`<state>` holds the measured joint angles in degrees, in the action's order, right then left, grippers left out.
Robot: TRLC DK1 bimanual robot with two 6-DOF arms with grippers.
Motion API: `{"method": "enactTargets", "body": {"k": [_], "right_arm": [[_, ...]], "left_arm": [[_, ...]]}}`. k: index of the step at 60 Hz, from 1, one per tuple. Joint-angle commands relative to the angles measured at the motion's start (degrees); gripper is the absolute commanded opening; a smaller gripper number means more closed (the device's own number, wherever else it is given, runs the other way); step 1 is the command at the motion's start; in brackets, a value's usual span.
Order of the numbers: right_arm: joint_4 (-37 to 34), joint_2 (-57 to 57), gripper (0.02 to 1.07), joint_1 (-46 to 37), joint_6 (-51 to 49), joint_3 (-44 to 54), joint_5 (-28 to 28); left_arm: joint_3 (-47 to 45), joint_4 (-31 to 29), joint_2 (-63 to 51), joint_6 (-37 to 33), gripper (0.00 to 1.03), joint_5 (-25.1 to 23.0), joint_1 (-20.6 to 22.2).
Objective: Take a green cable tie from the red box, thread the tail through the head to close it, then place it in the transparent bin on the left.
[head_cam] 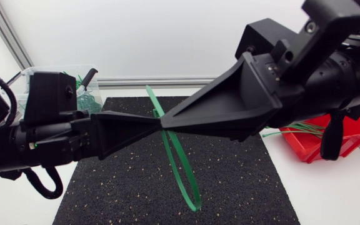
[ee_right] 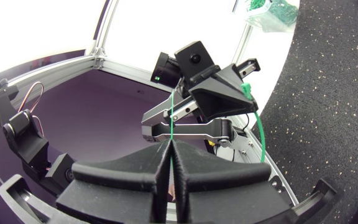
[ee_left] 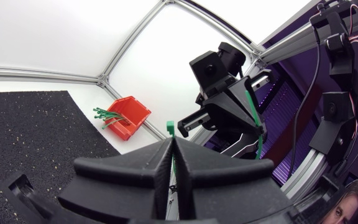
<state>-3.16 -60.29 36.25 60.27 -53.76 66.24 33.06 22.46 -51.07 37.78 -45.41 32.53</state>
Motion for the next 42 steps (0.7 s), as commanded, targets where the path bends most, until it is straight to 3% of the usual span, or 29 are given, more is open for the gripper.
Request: {"method": "enactTargets", "body": {"k": [1, 7, 14, 42], "right_arm": [[-1.9, 0.0, 0.08, -0.9, 2.0, -0.6, 0.1], [-3.2, 0.1, 0.08, -0.8, 2.0, -1.4, 0.1], [-9.9, 0.1, 0.08, -0.6, 2.0, -2.6, 0.1], [-20.0, -0.6, 0.08, 0.4, 2.3, -6.5, -0.6]], "left_arm": [[1.6, -0.2, 1.5, 1.7, 0.04, 1.6, 1.8], [2.4, -1.6, 2.7, 1.8, 0.04, 3.5, 3.6], [3.1, -2.6, 3.8, 1.8, 0.04, 5.1, 5.0], [2.1, -1.0, 3.3, 0.6, 0.04, 6.7, 5.3]]}}
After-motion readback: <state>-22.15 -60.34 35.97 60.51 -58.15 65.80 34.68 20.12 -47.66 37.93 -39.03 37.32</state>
